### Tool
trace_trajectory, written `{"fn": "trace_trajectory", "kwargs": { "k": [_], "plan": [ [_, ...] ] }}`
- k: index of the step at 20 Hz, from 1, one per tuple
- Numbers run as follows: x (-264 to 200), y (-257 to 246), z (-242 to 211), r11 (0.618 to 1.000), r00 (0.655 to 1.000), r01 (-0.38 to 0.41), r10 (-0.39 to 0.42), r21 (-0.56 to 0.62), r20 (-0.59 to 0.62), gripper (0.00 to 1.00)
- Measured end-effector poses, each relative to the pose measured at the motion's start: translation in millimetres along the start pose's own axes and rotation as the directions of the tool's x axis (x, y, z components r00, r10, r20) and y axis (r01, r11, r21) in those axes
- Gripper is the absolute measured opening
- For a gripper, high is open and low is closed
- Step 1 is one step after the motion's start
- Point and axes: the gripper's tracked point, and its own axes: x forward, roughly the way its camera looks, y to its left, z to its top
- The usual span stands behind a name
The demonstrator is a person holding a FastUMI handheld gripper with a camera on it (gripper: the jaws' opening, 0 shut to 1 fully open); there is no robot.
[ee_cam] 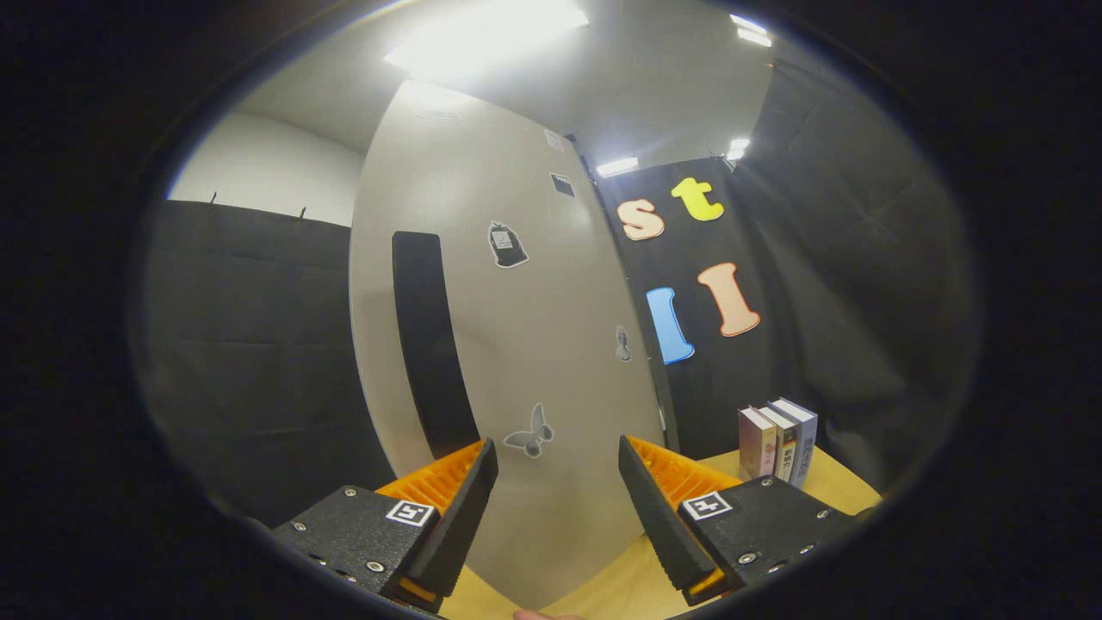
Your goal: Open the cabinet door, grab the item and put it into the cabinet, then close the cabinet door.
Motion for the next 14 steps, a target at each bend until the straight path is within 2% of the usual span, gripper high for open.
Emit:
{"fn": "trace_trajectory", "kwargs": {
  "k": [9, 11, 14],
  "plan": [
    [43, 51, -33, 0.991, 0.99, -0.127, 0.126, -0.027, -0.06, 0.89],
    [43, 58, -40, 0.99, 0.989, -0.137, 0.135, -0.022, -0.068, 0.89],
    [42, 57, -52, 0.993, 0.992, -0.098, 0.092, -0.061, -0.091, 0.89]
  ]
}}
